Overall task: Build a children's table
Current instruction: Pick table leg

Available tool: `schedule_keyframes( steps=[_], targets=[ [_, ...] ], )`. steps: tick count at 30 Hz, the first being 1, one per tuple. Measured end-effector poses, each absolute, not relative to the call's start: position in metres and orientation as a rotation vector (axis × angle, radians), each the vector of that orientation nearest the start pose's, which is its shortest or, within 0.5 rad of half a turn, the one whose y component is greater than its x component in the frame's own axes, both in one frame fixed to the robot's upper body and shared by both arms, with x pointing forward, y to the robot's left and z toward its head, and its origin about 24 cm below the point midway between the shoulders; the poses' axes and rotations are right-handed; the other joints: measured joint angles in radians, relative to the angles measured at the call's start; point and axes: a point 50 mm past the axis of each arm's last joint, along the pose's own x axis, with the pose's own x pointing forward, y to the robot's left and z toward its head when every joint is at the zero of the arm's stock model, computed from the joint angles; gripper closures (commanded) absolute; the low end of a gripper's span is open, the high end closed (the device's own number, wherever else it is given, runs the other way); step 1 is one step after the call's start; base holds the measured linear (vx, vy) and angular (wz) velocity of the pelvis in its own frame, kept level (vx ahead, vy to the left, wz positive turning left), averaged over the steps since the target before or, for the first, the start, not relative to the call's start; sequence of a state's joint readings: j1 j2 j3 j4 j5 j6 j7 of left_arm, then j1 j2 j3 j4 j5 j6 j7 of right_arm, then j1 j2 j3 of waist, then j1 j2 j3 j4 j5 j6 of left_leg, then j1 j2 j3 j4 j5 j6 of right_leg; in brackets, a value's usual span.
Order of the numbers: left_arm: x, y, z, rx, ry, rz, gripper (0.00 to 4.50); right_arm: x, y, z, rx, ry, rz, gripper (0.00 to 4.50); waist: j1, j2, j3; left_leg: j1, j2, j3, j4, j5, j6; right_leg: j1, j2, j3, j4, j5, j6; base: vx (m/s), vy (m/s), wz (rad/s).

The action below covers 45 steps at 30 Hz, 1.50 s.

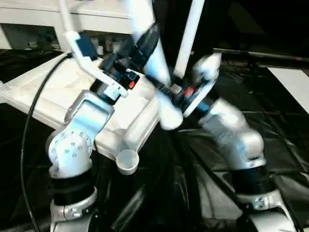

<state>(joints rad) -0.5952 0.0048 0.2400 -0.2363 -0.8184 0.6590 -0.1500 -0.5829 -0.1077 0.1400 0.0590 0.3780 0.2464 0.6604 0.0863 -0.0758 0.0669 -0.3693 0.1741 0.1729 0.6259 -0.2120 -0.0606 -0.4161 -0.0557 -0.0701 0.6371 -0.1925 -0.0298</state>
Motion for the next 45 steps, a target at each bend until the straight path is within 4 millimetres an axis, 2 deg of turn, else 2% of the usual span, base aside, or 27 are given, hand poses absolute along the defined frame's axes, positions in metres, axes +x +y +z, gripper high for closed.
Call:
schedule_keyframes(
  steps=[5, 7, 10, 13, 16, 19, 21, 22, 27, 28, 29, 31, 33, 35, 37, 39, 41, 43, 45],
  targets=[
    [0.318, 0.123, 0.208, -0.672, -0.174, -0.490, 0.00, 0.314, -0.051, 0.164, -0.101, -0.304, 0.947, 2.72, 0.001, 0.000, 0.000, -0.001, 0.000, 0.000, -0.001, 0.001, -0.002, -0.001, 0.000, 0.000, 0.000, 0.001, 0.000, 0.000, 0.000, 0.00],
    [0.320, 0.123, 0.208, -0.697, -0.166, -0.448, 0.27, 0.314, -0.047, 0.162, -0.152, -0.317, 0.934, 2.72, 0.002, 0.000, 0.000, -0.001, 0.000, 0.000, -0.001, 0.001, -0.002, 0.000, 0.000, 0.000, 0.000, 0.001, -0.001, 0.000, 0.000, 0.00],
    [0.322, 0.124, 0.210, -0.719, -0.165, -0.416, 0.37, 0.315, -0.045, 0.160, -0.200, -0.332, 0.903, 2.72, 0.003, -0.001, 0.000, -0.001, 0.000, 0.000, -0.001, 0.001, -0.001, 0.000, 0.000, 0.000, -0.001, 0.002, -0.002, 0.000, 0.000, 0.00],
    [0.325, 0.125, 0.207, -0.737, -0.142, -0.377, 0.72, 0.316, -0.044, 0.155, -0.248, -0.333, 0.878, 2.72, 0.001, -0.002, 0.000, -0.001, 0.000, 0.000, -0.001, 0.001, -0.001, 0.000, 0.000, 0.000, -0.001, 0.002, -0.002, 0.000, 0.000, 0.00],
    [0.326, 0.125, 0.206, -0.748, -0.132, -0.358, 0.81, 0.317, -0.041, 0.151, -0.263, -0.332, 0.865, 2.72, 0.000, -0.002, 0.000, -0.001, 0.000, 0.000, -0.001, 0.001, -0.001, 0.000, 0.000, 0.000, 0.000, 0.002, -0.002, 0.000, 0.000, 0.00],
    [0.326, 0.125, 0.206, -0.757, -0.132, -0.351, 1.14, 0.317, -0.041, 0.150, -0.269, -0.336, 0.858, 2.72, 0.000, -0.002, 0.000, -0.001, 0.000, 0.000, -0.001, 0.001, -0.001, 0.000, 0.000, 0.000, 0.000, 0.002, -0.002, 0.000, 0.000, 0.00],
    [0.326, 0.125, 0.206, -0.757, -0.132, -0.352, 1.18, 0.317, -0.040, 0.150, -0.270, -0.333, 0.857, 2.72, 0.000, -0.002, 0.000, -0.001, 0.000, 0.000, -0.001, 0.001, -0.001, 0.000, 0.000, 0.000, 0.000, 0.002, -0.002, 0.000, 0.000, 0.00],
    [0.326, 0.125, 0.206, -0.757, -0.132, -0.353, 1.44, 0.317, -0.039, 0.149, -0.269, -0.332, 0.856, 2.72, 0.000, -0.002, 0.000, -0.001, 0.000, 0.000, -0.001, 0.001, -0.001, 0.000, 0.000, 0.000, 0.000, 0.002, -0.002, 0.000, 0.000, 0.00],
    [0.326, 0.125, 0.206, -0.746, -0.132, -0.359, 1.72, 0.318, -0.039, 0.148, -0.284, -0.338, 0.852, 2.72, 0.001, -0.002, 0.000, 0.000, 0.000, 0.000, -0.001, 0.001, -0.001, 0.000, 0.000, 0.000, 0.000, 0.002, -0.002, 0.000, 0.000, 0.00],
    [0.326, 0.126, 0.207, -0.726, -0.134, -0.361, 1.86, 0.318, -0.038, 0.147, -0.280, -0.337, 0.855, 2.37, 0.000, -0.001, 0.000, 0.000, 0.000, 0.000, -0.001, 0.001, -0.001, 0.000, 0.000, 0.000, 0.000, 0.002, -0.002, 0.000, 0.000, 0.00],
    [0.325, 0.126, 0.208, -0.708, -0.137, -0.368, 1.86, 0.317, -0.038, 0.148, -0.271, -0.338, 0.859, 2.37, 0.000, -0.002, 0.000, 0.000, 0.000, 0.000, -0.001, 0.001, -0.001, 0.000, 0.000, 0.000, 0.000, 0.002, -0.002, 0.000, 0.000, 0.00],
    [0.324, 0.127, 0.210, -0.656, -0.151, -0.399, 2.05, 0.317, -0.036, 0.148, -0.224, -0.329, 0.884, 2.00, 0.000, -0.001, 0.000, 0.000, 0.000, 0.000, -0.001, 0.001, -0.001, 0.000, 0.000, 0.000, 0.000, 0.002, -0.002, 0.000, 0.000, 0.00],
    [0.323, 0.132, 0.209, -0.579, -0.147, -0.424, 2.17, 0.316, -0.037, 0.151, -0.119, -0.300, 0.920, 1.98, -0.004, -0.001, 0.000, 0.001, 0.000, 0.000, -0.001, 0.001, -0.001, 0.000, 0.000, 0.000, 0.001, 0.002, -0.002, 0.000, 0.000, 0.00],
    [0.321, 0.138, 0.205, -0.510, -0.124, -0.483, 2.37, 0.315, -0.041, 0.157, 0.009, -0.249, 0.980, 1.66, -0.003, -0.001, 0.000, 0.001, 0.000, 0.000, -0.001, 0.001, -0.001, 0.000, 0.000, 0.000, 0.002, 0.002, -0.002, 0.000, 0.000, 0.00],
    [0.318, 0.143, 0.204, -0.452, -0.105, -0.542, 2.43, 0.315, -0.050, 0.157, 0.072, -0.189, 1.033, 1.58, 0.000, -0.001, 0.000, 0.001, 0.000, 0.000, -0.001, 0.002, -0.001, 0.001, 0.000, 0.000, 0.001, 0.002, -0.002, 0.000, 0.000, 0.00],
    [0.314, 0.144, 0.207, -0.410, -0.104, -0.609, 2.50, 0.312, -0.053, 0.155, 0.096, -0.130, 1.101, 1.49, 0.003, -0.001, 0.000, 0.001, 0.000, 0.000, -0.001, 0.002, 0.000, 0.001, 0.000, 0.000, 0.001, 0.002, -0.003, 0.000, 0.000, 0.00],
    [0.307, 0.144, 0.212, -0.331, -0.105, -0.722, 2.80, 0.307, -0.058, 0.150, 0.089, -0.045, 1.209, 1.21, 0.004, -0.001, 0.000, 0.002, 0.000, 0.000, -0.001, 0.003, 0.001, 0.003, 0.000, 0.000, 0.001, 0.002, -0.002, 0.000, 0.000, 0.00],
    [0.300, 0.145, 0.217, -0.258, -0.116, -0.832, 2.99, 0.301, -0.065, 0.144, 0.105, 0.042, 1.286, 1.19, 0.004, -0.001, 0.000, 0.003, 0.000, 0.000, -0.001, 0.003, 0.000, 0.004, 0.000, 0.000, 0.001, 0.002, -0.002, 0.000, 0.000, 0.00],
    [0.297, 0.145, 0.218, -0.225, -0.118, -0.887, 2.99, 0.298, -0.068, 0.139, 0.125, 0.099, 1.310, 1.19, 0.003, -0.001, 0.000, 0.004, 0.000, 0.000, -0.001, 0.003, 0.000, 0.005, 0.000, 0.001, 0.001, 0.002, -0.003, 0.000, 0.000, 0.00]
  ],
)
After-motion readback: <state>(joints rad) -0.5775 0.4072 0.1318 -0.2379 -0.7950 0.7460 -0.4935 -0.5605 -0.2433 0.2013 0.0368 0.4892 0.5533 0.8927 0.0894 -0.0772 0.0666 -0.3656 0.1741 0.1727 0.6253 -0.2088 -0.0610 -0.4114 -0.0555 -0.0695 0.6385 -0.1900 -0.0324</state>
